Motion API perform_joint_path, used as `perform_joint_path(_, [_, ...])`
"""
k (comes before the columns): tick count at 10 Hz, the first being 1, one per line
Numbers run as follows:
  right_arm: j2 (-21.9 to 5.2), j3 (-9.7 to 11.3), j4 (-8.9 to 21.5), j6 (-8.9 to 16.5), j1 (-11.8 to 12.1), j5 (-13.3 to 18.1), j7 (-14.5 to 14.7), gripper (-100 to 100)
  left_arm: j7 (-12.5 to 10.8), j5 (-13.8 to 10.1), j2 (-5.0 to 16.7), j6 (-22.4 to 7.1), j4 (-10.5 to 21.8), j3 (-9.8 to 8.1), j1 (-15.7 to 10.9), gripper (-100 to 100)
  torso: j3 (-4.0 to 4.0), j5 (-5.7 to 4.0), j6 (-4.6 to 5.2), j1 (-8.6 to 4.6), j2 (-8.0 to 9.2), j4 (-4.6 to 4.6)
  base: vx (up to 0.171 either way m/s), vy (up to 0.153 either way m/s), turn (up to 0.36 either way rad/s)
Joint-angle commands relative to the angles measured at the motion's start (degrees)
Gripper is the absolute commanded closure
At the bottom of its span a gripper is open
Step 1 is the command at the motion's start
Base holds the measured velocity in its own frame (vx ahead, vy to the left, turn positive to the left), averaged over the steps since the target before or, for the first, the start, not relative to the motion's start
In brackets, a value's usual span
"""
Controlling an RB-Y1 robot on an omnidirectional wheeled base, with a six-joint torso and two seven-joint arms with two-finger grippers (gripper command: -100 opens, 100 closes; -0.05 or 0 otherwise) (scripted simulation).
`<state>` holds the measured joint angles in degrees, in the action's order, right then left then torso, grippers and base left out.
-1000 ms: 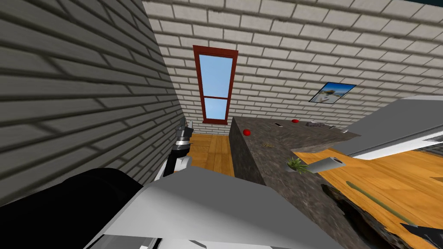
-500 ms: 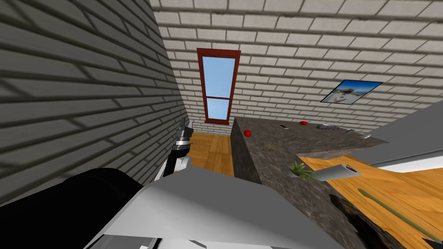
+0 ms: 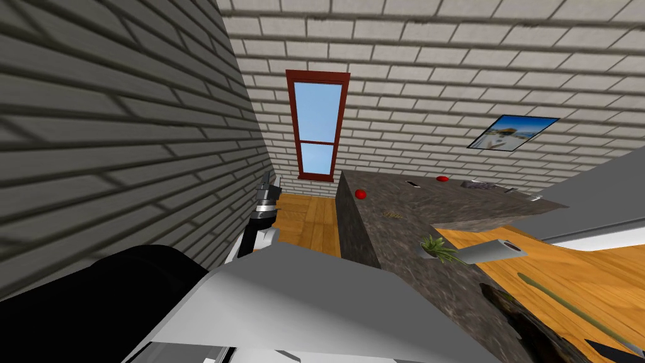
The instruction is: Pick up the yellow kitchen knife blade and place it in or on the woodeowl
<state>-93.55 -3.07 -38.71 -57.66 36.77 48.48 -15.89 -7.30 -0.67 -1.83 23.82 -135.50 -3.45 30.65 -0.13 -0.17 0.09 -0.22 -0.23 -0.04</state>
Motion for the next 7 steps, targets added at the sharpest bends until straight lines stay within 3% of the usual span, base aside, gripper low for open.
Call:
perform_joint_path(1, [0.0, 0.0, 0.0, 0.0, 0.0, 0.0, 0.0, 0, 0.0, 0.0, 0.0, 0.0, 0.0, 0.0, 0.0, 0, 0.0, 0.0, 0.0, 0.0, 0.0, 0.0, 0.0, 0.0, 0.0])
perform_joint_path(2, [-2.3, -1.1, -0.11, -1.57, 0.22, -0.11, -1.16, -100, 0.0, 0.0, 0.0, 0.0, 0.0, 0.0, 0.0, 0, 0.0, 0.0, 0.0, 0.0, 0.0, 0.0, -0.022, -0.004, -0.085])
perform_joint_path(5, [-4.61, -2.2, -0.22, -3.15, 0.43, -0.21, -2.31, -100, 0.0, 0.0, 0.0, 0.0, 0.0, 0.0, 0.0, 0, 0.05, 0.01, 0.0, 0.04, 0.08, 0.02, -0.024, 0.004, -0.045])
perform_joint_path(6, [-4.61, -2.2, -0.22, -3.15, -0.47, -0.21, -2.31, -100, 0.0, 0.0, 0.0, 0.0, 0.0, 0.0, 0.0, 0, 0.04, 0.02, 0.0, 0.04, 0.07, 0.02, -0.016, 0.001, -0.028])
perform_joint_path(7, [-6.14, -2.93, -0.3, -4.2, 0.58, -0.28, -3.09, -100, 0.0, 0.0, 0.0, 0.0, 0.0, 0.0, 0.0, 0, 0.04, 0.02, 0.0, 0.04, 0.07, 0.02, -0.021, 0.001, -0.063])
